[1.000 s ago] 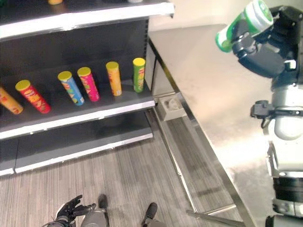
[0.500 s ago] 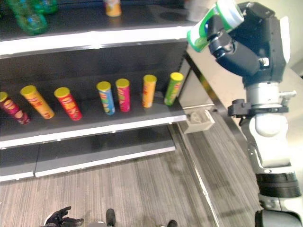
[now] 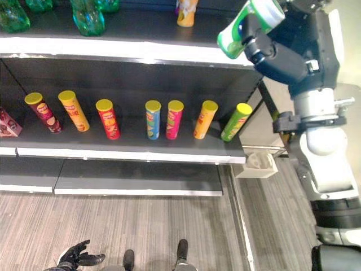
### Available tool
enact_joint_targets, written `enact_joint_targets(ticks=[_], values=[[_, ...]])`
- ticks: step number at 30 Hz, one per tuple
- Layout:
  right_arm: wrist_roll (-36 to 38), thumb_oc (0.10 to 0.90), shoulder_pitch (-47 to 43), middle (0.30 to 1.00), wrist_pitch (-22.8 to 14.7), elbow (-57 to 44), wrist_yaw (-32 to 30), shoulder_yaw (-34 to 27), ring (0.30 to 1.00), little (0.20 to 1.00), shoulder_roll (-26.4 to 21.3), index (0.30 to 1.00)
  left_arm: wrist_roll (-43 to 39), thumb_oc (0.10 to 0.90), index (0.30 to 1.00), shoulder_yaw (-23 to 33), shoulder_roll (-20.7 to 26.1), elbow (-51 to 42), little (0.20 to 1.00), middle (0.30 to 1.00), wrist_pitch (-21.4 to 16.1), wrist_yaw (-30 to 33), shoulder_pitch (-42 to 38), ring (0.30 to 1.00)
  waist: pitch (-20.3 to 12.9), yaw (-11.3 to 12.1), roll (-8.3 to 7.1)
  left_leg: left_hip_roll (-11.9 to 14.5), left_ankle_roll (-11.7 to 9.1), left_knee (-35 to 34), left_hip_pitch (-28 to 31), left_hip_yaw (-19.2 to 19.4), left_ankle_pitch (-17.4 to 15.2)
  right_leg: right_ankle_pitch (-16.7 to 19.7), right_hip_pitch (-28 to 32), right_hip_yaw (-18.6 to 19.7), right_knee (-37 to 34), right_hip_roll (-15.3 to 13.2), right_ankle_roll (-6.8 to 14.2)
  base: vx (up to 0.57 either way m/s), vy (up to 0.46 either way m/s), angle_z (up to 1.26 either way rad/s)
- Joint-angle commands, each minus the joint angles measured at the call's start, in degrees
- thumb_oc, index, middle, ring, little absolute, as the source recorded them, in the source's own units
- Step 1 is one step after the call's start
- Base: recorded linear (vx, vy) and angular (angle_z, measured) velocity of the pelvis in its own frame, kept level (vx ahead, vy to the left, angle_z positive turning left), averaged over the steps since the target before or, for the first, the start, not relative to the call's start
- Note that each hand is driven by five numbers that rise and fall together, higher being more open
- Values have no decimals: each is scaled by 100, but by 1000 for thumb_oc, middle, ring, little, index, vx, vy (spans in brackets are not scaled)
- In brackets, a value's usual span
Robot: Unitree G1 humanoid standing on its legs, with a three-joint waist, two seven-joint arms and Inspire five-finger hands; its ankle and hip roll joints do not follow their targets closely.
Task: Put the goods on the table back onto the shelves and tidy them up.
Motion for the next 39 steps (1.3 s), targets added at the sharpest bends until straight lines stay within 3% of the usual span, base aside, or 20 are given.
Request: enact_joint_targets(ticks=[1,5,13,15,22,39], values=[[240,400,-1154,300,-394,106,-159,34,300,300,-493,300,-121,800,900,-54,309,20,900,900,-161,36,1,900,-474,172,-131,4,-154,302,-329,-7,-425,-583,424,-261,159,-323,474,56,-63,2],[227,400,-1373,300,-298,352,-109,328,300,300,-627,300,-149,800,900,-71,296,21,900,900,-151,28,62,900,-511,246,-171,64,-197,277,-291,-70,-415,-636,515,-350,137,-290,442,54,-72,13],[283,400,-2510,300,-103,1486,-28,1474,300,300,-810,300,-208,800,900,-142,344,101,900,900,-149,46,102,900,-583,411,-227,153,-291,203,-191,-191,-380,-757,731,-559,98,-229,376,47,-69,16],[367,400,-3056,300,5,2064,64,2050,300,300,-899,300,-240,800,900,-176,386,134,900,900,-171,65,88,900,-627,480,-258,197,-338,151,-163,-245,-350,-798,800,-675,93,-214,355,54,-64,18],[334,400,-3793,300,122,2887,196,2846,300,300,-905,300,-323,800,900,-252,362,199,900,900,-189,71,104,900,-621,549,-294,238,-367,108,-145,-310,-315,-852,862,-811,103,-169,319,35,-34,15],[-196,400,-3828,300,213,3263,100,2977,300,300,-1046,300,-326,800,900,-207,377,280,900,900,-235,161,49,900,-520,541,-426,267,-368,65,-211,-366,-318,-869,805,-926,158,-188,326,10,-4,4]])
